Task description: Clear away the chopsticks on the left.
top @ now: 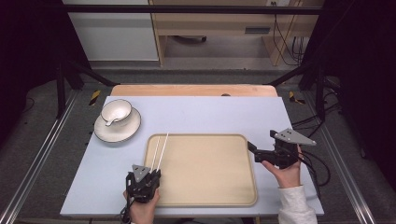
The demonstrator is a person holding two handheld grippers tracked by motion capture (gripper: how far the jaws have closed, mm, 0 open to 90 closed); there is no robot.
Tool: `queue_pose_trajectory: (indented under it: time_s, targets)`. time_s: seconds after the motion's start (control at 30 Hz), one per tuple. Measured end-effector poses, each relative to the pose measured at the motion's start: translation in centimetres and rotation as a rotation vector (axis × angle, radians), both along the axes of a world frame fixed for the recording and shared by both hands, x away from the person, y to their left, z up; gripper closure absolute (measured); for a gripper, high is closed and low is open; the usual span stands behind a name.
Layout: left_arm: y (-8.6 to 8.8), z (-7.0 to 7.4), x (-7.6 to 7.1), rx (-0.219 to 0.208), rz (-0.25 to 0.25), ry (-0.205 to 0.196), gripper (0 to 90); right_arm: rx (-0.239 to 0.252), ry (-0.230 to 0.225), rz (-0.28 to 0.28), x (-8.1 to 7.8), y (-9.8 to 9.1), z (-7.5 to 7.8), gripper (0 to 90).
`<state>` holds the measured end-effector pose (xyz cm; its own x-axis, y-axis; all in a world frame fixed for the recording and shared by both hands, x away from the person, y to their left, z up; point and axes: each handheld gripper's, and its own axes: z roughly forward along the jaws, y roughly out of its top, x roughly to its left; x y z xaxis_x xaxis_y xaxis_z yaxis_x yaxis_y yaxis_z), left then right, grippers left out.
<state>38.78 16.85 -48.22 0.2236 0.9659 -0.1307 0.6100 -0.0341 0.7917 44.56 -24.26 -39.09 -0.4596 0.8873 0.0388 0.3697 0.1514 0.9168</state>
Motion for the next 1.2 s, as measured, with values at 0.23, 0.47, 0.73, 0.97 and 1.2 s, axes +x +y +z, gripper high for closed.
queue_pose_trajectory:
  time_s: [0.23,0.47,0.73,0.97,1.2]
  targets:
    - [-0.13,-0.12,0.11,0.018,-0.002,0.031,83.9,0.0,0.001,0.0,0.01,0.05,-0.03,5.3]
    - [-0.36,-0.05,0.21,0.027,0.0,0.033,83.6,0.0,0.002,0.0,0.02,0.04,-0.03,5.3]
    - [-0.46,0.07,0.35,0.033,0.001,0.045,83.6,0.002,0.0,0.0,0.0,0.02,0.01,5.3]
    - [-0.56,0.11,0.5,0.036,0.002,0.047,83.5,0.005,-0.001,-0.001,-0.03,-0.01,0.05,5.3]
    - [-0.66,0.27,0.67,0.04,-0.004,0.052,81.2,0.006,-0.001,-0.001,-0.04,-0.02,0.06,5.3]
